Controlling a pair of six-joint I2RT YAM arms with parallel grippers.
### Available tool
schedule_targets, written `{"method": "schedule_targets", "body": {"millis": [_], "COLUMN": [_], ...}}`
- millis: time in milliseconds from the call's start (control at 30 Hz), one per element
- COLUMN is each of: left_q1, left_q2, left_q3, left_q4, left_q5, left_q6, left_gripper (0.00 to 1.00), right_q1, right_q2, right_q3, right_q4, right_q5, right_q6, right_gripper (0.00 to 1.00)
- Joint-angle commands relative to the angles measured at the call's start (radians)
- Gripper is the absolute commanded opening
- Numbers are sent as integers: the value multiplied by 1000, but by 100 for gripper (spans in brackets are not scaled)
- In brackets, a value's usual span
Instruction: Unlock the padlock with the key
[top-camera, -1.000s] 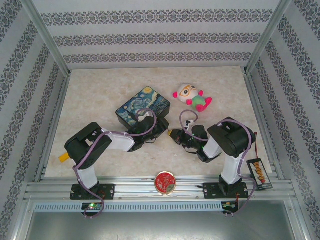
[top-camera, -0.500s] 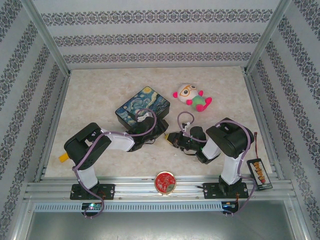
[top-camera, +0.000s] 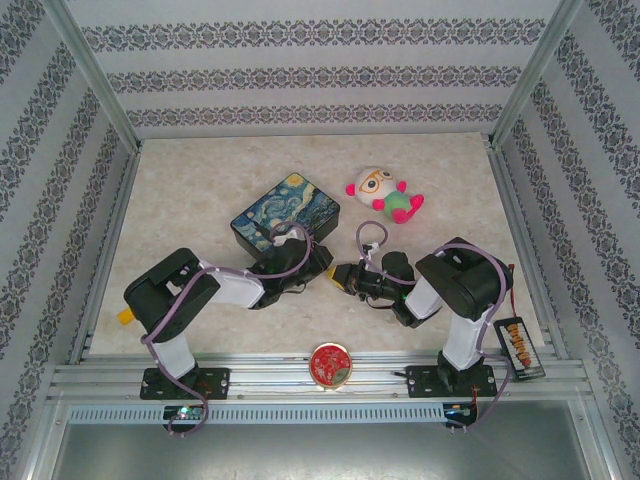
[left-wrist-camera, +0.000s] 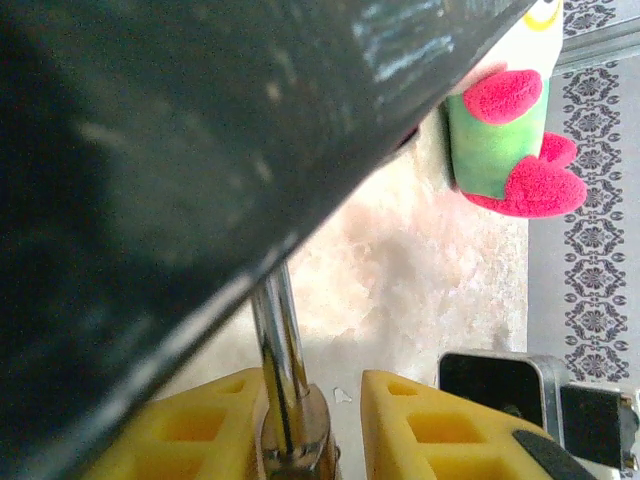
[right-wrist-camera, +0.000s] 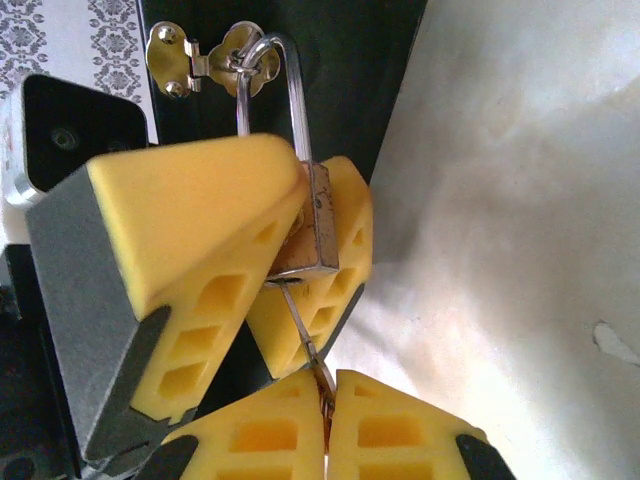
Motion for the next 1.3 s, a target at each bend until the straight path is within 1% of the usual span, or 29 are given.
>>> {"method": "schedule_targets", "body": {"millis": [0, 133, 400, 500, 633, 733, 833, 900, 933, 1067, 1100, 1133, 1200, 1267], "left_q1": [-2, 9, 36, 44, 40, 36, 36, 41, 44, 69, 72, 73, 72, 69], "left_q2": [7, -14, -10, -10, -40, -55, -72, -88, -97, -133, -145, -157, -170, -176], "left_q3": [-57, -67, -43, -21, 49, 114, 167, 184, 190, 196, 194, 196, 207, 216], "left_q4": [-98, -106, -133, -228, -493, -630, -728, -760, -771, -801, -801, -803, -813, -826], "left_q5": [34, 32, 43, 30, -72, -162, -243, -283, -300, -341, -348, -353, -346, -329], "left_q6": [-41, -32, 6, 19, 68, 134, 185, 215, 232, 279, 286, 292, 294, 268], "left_gripper": [29, 37, 37, 41, 46, 51, 52, 53, 59, 61, 63, 64, 65, 66], "right_q1": [-15, -20, -22, -41, -95, -134, -152, -153, -153, -152, -151, -150, -149, -147], "right_q2": [-19, -5, 12, 4, -22, -36, -43, -45, -45, -37, -35, -32, -27, -22], "right_q3": [-17, -28, -10, -20, -61, -80, -85, -85, -84, -78, -75, -72, -70, -68], "right_q4": [56, 56, 56, 55, 56, 50, 45, 37, 33, 28, 28, 26, 24, 22], "right_q5": [-7, -3, -17, -24, -39, -59, -72, -72, -75, -82, -84, -84, -88, -90], "right_q6": [7, 7, 6, 8, -3, -13, -19, -26, -31, -40, -44, -47, -51, -53], "right_gripper": [0, 0, 0, 0, 0, 0, 0, 0, 0, 0, 0, 0, 0, 0]}}
